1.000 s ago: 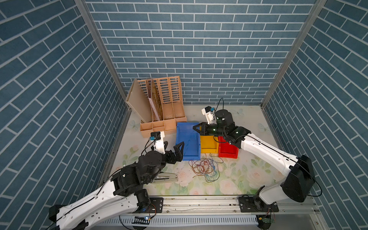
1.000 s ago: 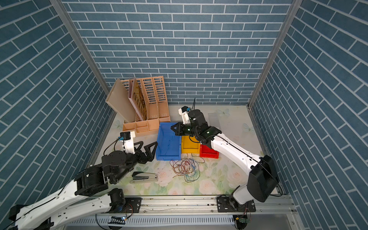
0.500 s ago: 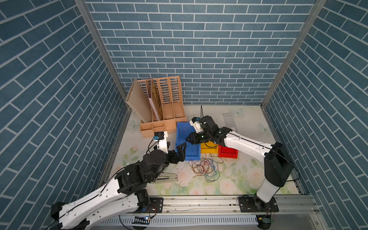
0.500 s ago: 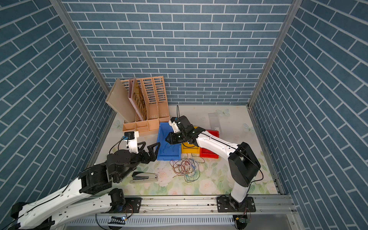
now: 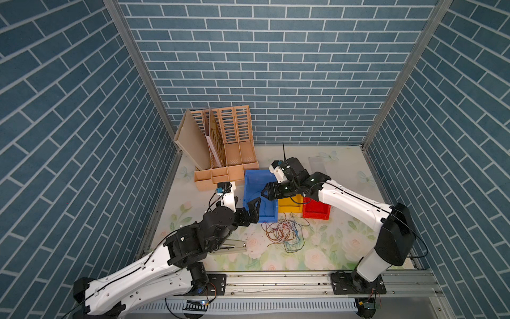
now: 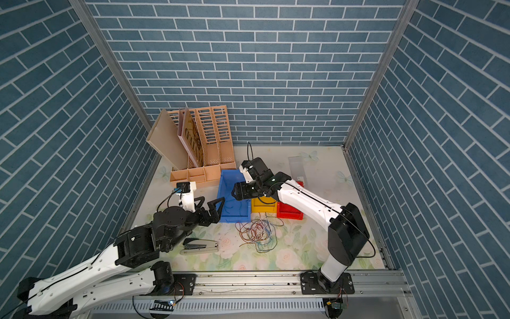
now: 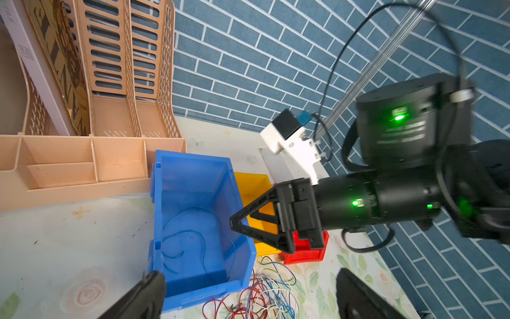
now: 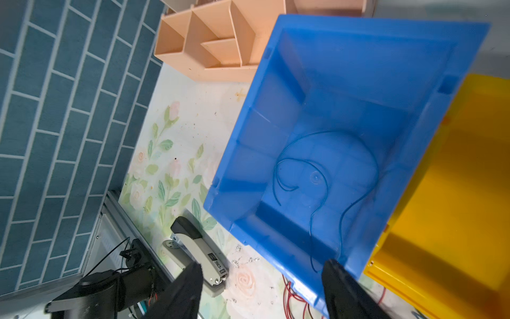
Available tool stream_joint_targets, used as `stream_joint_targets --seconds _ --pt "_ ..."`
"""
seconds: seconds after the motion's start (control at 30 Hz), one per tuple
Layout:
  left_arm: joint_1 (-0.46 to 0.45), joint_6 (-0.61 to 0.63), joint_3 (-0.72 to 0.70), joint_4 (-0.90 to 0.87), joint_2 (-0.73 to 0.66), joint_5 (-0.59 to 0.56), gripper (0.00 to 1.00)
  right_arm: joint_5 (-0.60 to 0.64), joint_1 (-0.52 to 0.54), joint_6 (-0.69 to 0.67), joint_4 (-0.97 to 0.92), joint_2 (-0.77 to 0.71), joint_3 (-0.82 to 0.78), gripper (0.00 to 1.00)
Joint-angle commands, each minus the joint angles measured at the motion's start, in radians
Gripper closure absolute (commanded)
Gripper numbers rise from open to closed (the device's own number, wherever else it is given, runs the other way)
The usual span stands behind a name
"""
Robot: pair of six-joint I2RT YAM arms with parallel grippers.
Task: Untangle and sort cables by color
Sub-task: Place the cable in the bin, then untie the cable.
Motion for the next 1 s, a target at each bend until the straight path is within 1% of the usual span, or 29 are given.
stream_joint_targets --seconds 0.0,0.1,0.23,0.33,0.43,0.57,0.73,0.97 --pt "0.012 0.003 -0.013 0.045 0.027 0.031 0.0 0.041 0.003 -0.004 -0.097 -0.106 -0.002 0.29" --pt "0.033 0.003 -0.023 0.093 0.072 0.092 0.0 0.054 -0.001 -0.013 -0.157 -0.179 -0.042 0.3" --pt "0.076 -0.007 -0.032 0.174 0.155 0.213 0.0 0.031 -0.033 -0.008 -0.186 -0.293 -0.179 0.31" --pt "0.101 -0.007 -0.031 0.214 0.229 0.304 0.01 -0.029 -0.078 0.018 -0.159 -0.388 -0.331 0.33" --pt "0.105 -0.013 -0.038 0.242 0.289 0.371 0.0 -0.089 -0.113 0.055 -0.117 -0.473 -0.469 0.37" --pt "0.104 -0.035 -0.073 0.28 0.325 0.448 0.0 -0.127 -0.122 0.095 -0.072 -0.533 -0.593 0.41" --pt "0.105 -0.067 -0.121 0.307 0.32 0.492 0.0 -0.129 -0.145 0.099 -0.063 -0.539 -0.684 0.51" --pt "0.105 -0.057 -0.12 0.277 0.299 0.471 0.01 -0.085 -0.185 0.084 -0.08 -0.571 -0.735 0.6"
